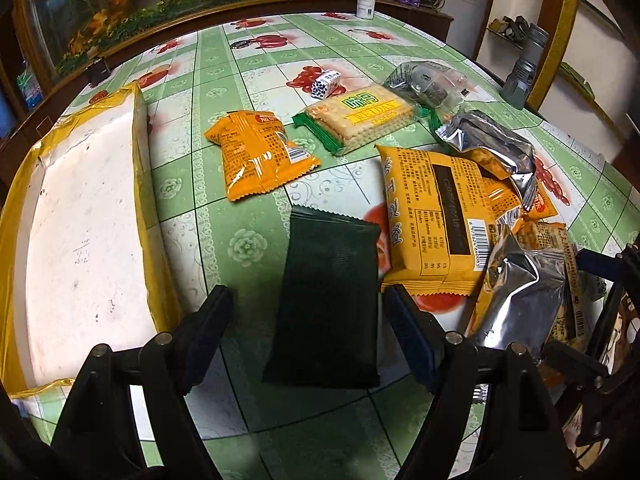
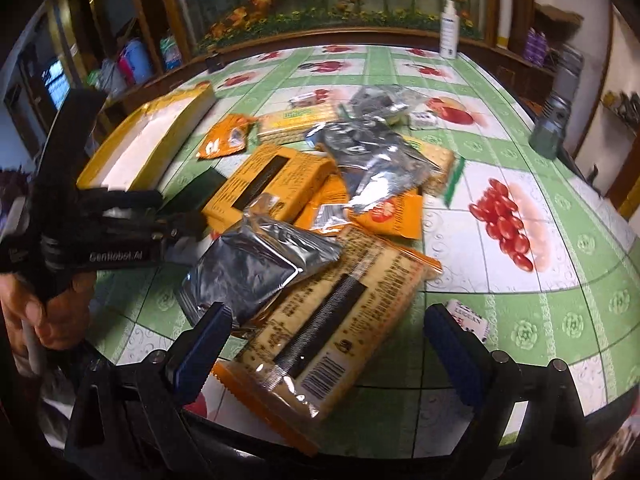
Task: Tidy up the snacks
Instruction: 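Close left tool on green packet while right tool grasps cream biscuit pack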
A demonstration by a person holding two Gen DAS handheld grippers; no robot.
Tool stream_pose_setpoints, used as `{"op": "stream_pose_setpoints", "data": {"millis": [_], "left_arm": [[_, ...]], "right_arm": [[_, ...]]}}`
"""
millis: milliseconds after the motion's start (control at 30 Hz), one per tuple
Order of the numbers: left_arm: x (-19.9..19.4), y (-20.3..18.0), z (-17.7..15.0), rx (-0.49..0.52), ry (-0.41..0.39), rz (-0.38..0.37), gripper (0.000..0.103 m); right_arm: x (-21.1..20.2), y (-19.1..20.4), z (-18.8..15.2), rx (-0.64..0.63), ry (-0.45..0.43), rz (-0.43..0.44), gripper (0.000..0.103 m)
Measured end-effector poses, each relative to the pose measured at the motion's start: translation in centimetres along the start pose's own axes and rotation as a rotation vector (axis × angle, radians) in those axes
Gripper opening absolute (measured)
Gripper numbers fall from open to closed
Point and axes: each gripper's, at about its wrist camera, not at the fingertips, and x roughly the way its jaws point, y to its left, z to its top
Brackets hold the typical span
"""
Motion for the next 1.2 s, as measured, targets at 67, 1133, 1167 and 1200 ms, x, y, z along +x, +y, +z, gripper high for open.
{"op": "stream_pose_setpoints", "data": {"millis": [67,1133,1167,1200], "left_arm": [[0.1,0.2,0.2,0.009,0.01,-0.008,0.079],[-5.3,-0.6,-1.2,-0.098,-0.078,-0.129,0.042],[-5.7,-0.5,-1.2,-0.104,-0.087,-0.13,0.042],[-6.2,-0.3,-1.3,-0.111,-0.096,-0.136,0.042]], "right_arm": [[0.5,0.5,-0.1,-0.046,0.013,-0.023,0.096],[-3.0,-3.6,1.3,0.025,-0.101,0.071,0.055],[-3.4,-3.4,1.7,0.023,-0.114,0.084,0.055],[-3.6,-3.1,1.9,0.02,-0.12,0.091,0.055]]}}
